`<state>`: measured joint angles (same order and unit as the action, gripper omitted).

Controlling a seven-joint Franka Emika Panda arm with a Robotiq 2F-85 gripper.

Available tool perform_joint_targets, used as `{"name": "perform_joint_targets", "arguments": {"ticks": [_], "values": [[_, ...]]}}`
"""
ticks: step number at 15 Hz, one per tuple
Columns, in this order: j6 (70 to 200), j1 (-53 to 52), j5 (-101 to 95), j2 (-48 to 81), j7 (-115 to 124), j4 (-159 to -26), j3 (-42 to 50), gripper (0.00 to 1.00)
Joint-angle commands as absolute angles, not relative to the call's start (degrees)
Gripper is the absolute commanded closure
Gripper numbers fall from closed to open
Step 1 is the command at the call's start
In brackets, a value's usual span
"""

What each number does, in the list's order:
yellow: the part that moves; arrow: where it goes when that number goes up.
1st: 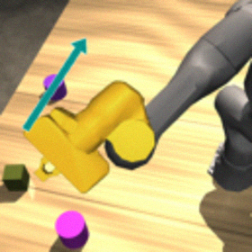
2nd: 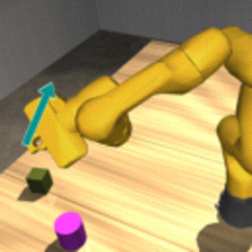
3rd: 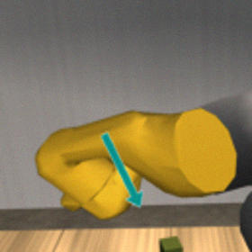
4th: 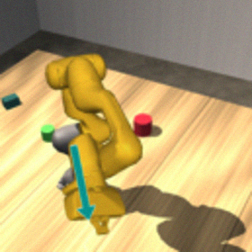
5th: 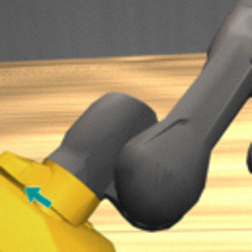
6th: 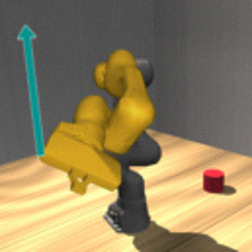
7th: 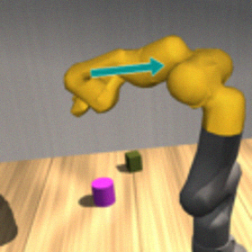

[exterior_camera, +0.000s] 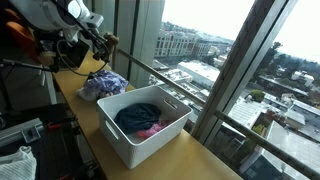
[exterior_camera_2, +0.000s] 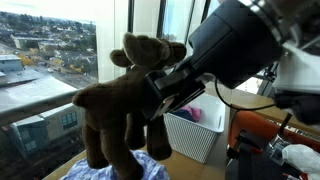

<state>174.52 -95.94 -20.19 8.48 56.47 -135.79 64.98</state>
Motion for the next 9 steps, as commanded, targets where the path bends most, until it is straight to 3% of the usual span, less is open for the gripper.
{"name": "perform_joint_targets", "arguments": {"ticks": [1,6,8,9], "values": [[174.3,-94.3,-16.3,3.2,54.2,-138.3,60.2,0.98],[176.1,-87.8,-0.9,0.1,45.0,-145.0,51.0,0.98],[175.1,-78.1,2.9,-1.2,42.7,-145.9,39.9,0.98],[174.5,-82.1,10.5,-0.5,37.4,-145.8,42.3,0.98]]}}
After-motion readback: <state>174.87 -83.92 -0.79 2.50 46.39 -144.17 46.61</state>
